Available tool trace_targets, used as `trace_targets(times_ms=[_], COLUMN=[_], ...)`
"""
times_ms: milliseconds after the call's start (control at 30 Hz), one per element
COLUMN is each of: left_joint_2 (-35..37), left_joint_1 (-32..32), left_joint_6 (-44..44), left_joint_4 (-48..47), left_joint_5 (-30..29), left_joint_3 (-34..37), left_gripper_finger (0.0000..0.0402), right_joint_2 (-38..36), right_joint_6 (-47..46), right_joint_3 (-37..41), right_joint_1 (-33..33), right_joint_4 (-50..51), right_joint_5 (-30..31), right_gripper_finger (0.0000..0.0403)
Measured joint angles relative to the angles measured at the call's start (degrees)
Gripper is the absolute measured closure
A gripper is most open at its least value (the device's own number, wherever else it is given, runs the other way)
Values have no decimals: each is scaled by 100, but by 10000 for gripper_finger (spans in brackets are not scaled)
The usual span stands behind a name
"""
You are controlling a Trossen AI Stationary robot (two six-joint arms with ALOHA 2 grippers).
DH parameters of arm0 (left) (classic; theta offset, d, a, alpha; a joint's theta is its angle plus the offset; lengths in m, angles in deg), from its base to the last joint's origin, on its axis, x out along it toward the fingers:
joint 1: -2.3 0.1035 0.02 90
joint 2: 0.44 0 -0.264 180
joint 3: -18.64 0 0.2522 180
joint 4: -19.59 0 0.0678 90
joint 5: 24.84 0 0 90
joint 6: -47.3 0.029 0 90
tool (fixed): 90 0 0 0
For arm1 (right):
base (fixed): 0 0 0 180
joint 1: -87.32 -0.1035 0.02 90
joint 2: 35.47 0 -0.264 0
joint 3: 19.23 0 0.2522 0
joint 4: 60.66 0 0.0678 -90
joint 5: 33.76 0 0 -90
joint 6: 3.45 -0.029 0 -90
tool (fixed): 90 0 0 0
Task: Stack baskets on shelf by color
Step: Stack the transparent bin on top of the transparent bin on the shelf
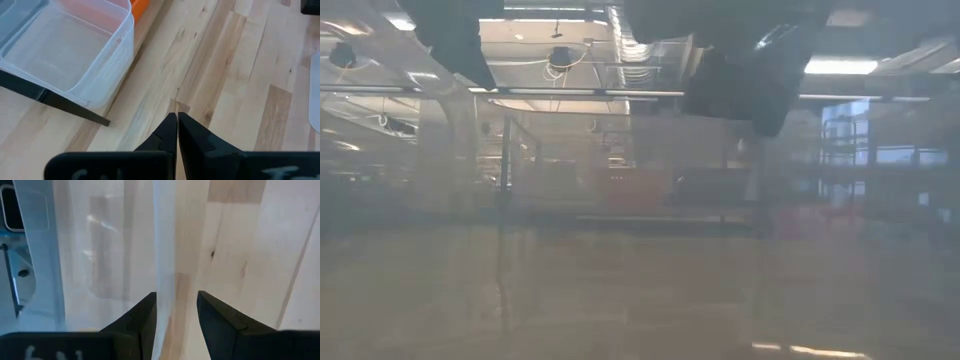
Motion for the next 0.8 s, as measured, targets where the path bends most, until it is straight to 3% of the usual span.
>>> trace_targets(times_ms=[500, 800], left_joint_2=[0, 0], left_joint_1=[0, 2], left_joint_6=[-57, -104], left_joint_4=[0, 0], left_joint_5=[-8, -6], left_joint_3=[0, 0], left_gripper_finger=[401, 401], right_joint_2=[0, -4], right_joint_6=[298, 272], right_joint_3=[18, 631], right_joint_1=[337, 328], right_joint_4=[-459, -640], right_joint_5=[25, 12], right_gripper_finger=[246, 251])
